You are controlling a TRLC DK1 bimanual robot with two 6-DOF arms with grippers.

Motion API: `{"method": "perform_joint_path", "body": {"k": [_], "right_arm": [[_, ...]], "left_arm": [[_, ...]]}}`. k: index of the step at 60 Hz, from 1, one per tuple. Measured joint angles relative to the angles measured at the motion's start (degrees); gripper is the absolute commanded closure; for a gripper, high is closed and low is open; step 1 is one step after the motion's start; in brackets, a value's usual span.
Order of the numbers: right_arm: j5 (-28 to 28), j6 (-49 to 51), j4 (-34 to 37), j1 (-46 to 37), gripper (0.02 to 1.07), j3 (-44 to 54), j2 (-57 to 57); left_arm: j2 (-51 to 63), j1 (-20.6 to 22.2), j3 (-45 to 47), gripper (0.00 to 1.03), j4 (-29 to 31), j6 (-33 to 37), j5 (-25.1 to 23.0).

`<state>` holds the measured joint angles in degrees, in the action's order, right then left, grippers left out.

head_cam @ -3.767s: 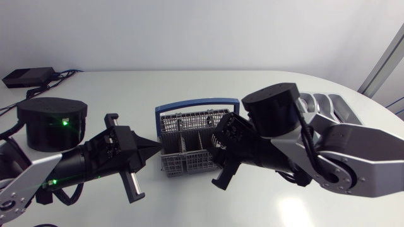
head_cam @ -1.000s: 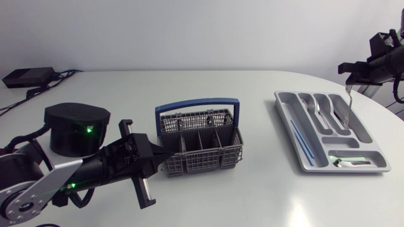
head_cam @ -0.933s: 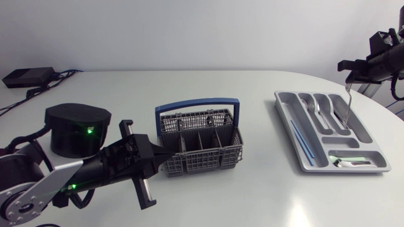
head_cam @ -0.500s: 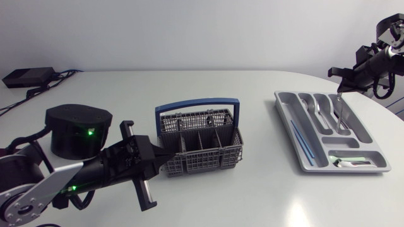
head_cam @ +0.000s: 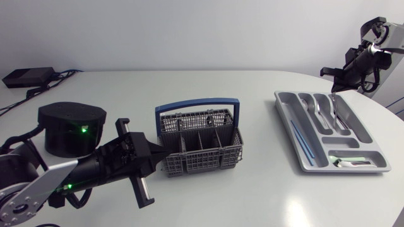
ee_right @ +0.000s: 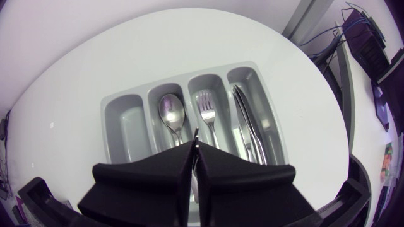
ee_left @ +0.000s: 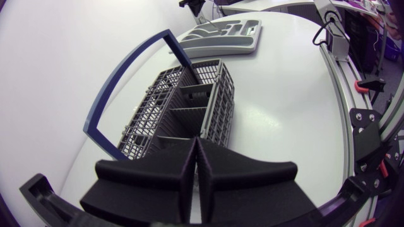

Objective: Sort the cutlery from the basket into the organizer compartments.

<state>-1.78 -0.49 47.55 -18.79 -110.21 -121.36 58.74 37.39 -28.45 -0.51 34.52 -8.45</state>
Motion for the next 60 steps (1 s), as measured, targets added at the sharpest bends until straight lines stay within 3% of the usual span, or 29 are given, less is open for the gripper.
{"method": "perform_joint_path", "body": {"k": [60], "right_arm": [[9.9,-3.82,7.63,2.67,1.02,-23.96,-21.99]], "left_arm": [[-0.63,-0.35,0.13,1.0,-0.2,0.0,-0.02]]}}
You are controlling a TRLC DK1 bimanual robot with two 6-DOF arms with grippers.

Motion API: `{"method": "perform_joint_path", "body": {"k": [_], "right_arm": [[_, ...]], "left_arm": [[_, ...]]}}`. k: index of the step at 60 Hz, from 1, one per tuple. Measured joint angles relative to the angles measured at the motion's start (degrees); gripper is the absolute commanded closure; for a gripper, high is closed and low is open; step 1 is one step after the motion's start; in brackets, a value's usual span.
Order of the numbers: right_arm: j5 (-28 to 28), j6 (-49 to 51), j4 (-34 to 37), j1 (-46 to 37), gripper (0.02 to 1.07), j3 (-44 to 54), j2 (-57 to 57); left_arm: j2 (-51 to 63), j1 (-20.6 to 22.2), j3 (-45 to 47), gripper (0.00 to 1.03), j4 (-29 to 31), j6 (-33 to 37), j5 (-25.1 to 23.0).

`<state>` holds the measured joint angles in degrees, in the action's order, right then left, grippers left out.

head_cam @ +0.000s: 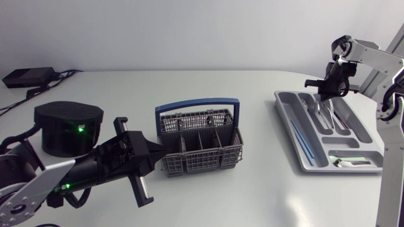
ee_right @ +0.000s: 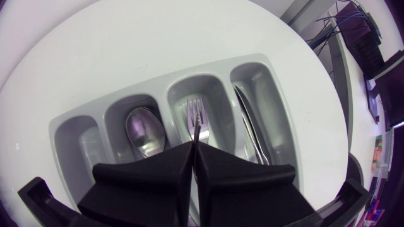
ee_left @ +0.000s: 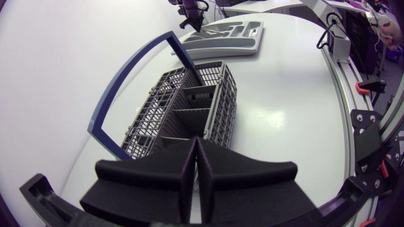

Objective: Sort the cutlery from the basket into the organizer compartments.

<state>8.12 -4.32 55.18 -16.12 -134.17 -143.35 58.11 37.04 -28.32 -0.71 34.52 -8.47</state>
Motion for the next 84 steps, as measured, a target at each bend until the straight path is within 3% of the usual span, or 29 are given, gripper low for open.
{"method": "perform_joint_path", "body": {"k": [27,36,53,60,65,84], "right_arm": [[0.33,-0.44,6.21,-0.11,1.01,-14.56,-9.86],[0.31,-0.63,10.32,-0.15,0.8,-20.11,-12.81],[0.48,-1.27,15.93,-0.48,0.79,-25.99,-14.32],[0.48,-1.29,19.21,-0.46,0.63,-30.88,-15.15],[0.22,-1.31,20.11,-0.48,0.56,-31.39,-15.15],[-3.43,-1.49,22.82,0.17,0.56,-21.33,-8.44]], "left_arm": [[-0.11,0.0,0.26,1.0,0.07,-0.02,0.0],[-0.74,0.0,0.26,1.0,0.26,-0.02,0.0],[-0.85,0.15,0.26,1.0,0.9,-0.02,0.0],[-1.42,0.15,0.26,1.0,1.16,-0.02,0.0],[-1.6,0.15,0.26,1.0,1.31,-0.02,0.0],[-2.47,0.24,0.26,1.0,2.38,-0.02,0.0]]}}
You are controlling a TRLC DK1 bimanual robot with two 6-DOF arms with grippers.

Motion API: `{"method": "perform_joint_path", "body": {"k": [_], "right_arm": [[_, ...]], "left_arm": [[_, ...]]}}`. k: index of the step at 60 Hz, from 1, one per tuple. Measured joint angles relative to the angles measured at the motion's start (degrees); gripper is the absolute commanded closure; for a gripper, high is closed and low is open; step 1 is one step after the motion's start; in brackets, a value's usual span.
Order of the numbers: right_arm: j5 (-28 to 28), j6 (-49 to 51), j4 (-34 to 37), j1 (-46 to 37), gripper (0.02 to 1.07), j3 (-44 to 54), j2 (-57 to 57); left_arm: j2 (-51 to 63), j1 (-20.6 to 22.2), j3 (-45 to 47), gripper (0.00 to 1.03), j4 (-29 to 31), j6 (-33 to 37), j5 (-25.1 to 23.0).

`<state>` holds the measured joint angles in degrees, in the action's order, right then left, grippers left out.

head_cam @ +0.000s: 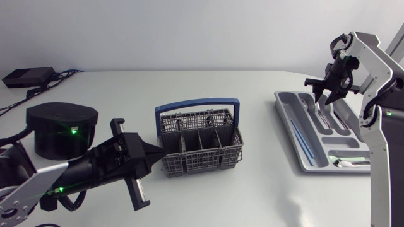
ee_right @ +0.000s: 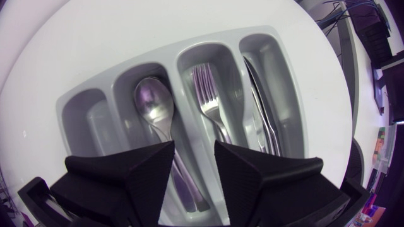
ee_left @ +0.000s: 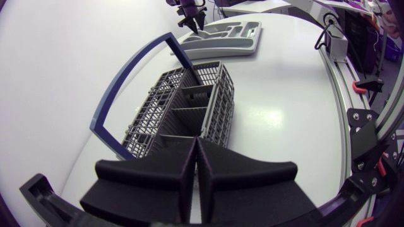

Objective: Sort the cutlery from the basket into the organizer compartments.

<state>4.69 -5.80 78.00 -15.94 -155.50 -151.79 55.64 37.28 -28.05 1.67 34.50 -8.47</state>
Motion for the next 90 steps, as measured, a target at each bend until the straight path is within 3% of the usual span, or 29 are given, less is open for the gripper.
{"method": "perform_joint_path", "body": {"k": [8,19,33,48,60,70,82,90], "right_arm": [[-1.25,0.5,-11.47,1.4,0.51,21.14,15.23],[-2.69,1.79,-20.04,6.82,0.5,43.15,34.56],[-5.29,3.54,-28.57,13.25,0.5,59.91,45.66],[-7.72,4.83,-37.07,18.05,0.5,74.97,51.39],[-7.96,5.03,-42.62,23.71,0.51,84.17,56.24],[-8.11,5.92,-47.19,27.23,0.67,90.82,57.51],[-8.83,6.34,-51.08,31.41,0.97,96.45,58.2],[-9.27,6.49,-52.22,34.01,1.01,98.44,59.98]], "left_arm": [[-0.15,0.39,0.0,1.0,0.24,0.0,0.02],[-1.09,0.57,0.0,1.0,0.76,-0.02,0.24],[-1.66,-1.14,0.0,1.0,0.98,0.0,0.87],[0.46,-7.98,0.0,1.0,-1.46,0.22,1.05],[8.35,-13.33,0.0,1.0,-6.73,1.18,-0.92],[14.21,-15.1,0.0,1.0,-9.38,1.57,-2.21],[19.71,-16.85,0.0,1.0,-11.87,2.62,-3.69],[20.35,-17.09,-0.02,1.0,-11.96,2.82,-4.79]]}}
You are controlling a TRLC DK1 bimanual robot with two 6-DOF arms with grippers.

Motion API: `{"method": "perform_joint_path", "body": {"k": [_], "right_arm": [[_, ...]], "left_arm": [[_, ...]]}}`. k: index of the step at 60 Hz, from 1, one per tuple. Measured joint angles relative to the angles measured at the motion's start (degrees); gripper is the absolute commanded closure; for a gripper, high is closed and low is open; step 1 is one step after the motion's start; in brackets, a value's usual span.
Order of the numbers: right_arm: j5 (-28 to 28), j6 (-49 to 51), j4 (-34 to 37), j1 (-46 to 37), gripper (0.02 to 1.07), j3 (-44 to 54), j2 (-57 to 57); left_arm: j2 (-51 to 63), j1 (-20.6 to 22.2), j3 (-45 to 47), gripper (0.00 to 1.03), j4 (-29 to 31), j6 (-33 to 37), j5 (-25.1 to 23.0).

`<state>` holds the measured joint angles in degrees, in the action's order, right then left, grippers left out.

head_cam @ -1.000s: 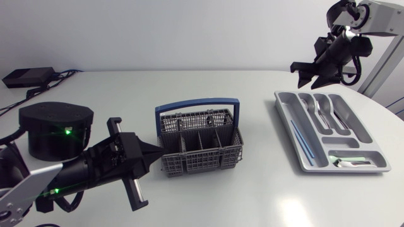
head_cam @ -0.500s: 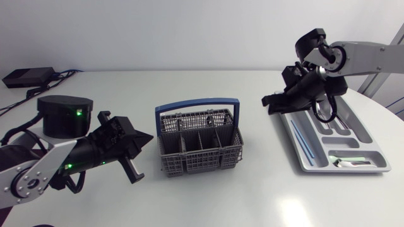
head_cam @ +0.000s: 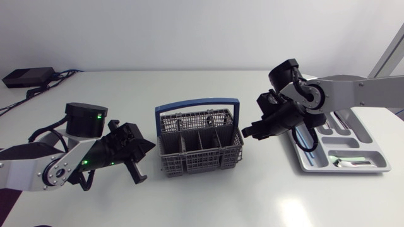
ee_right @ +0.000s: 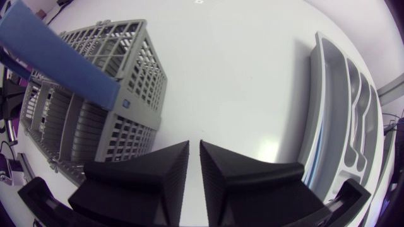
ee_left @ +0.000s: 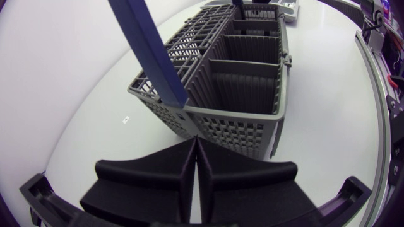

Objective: Sort the cutlery from the basket into the organizer compartments.

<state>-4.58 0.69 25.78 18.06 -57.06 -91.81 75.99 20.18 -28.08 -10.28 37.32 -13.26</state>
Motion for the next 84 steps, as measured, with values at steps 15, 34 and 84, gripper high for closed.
{"method": "perform_joint_path", "body": {"k": [15,34,84], "right_arm": [[-0.15,0.0,-0.74,4.48,1.01,0.94,1.92],[-0.33,0.0,-0.48,6.36,1.01,1.05,2.8],[1.42,-0.24,-0.33,6.91,1.01,-2.12,0.59]], "left_arm": [[1.75,0.52,-0.9,1.0,-0.76,-0.02,-0.24],[5.99,0.98,-4.33,1.0,-2.05,-0.04,-0.35],[11.72,0.48,-9.11,1.0,-2.62,-0.07,0.31]]}}
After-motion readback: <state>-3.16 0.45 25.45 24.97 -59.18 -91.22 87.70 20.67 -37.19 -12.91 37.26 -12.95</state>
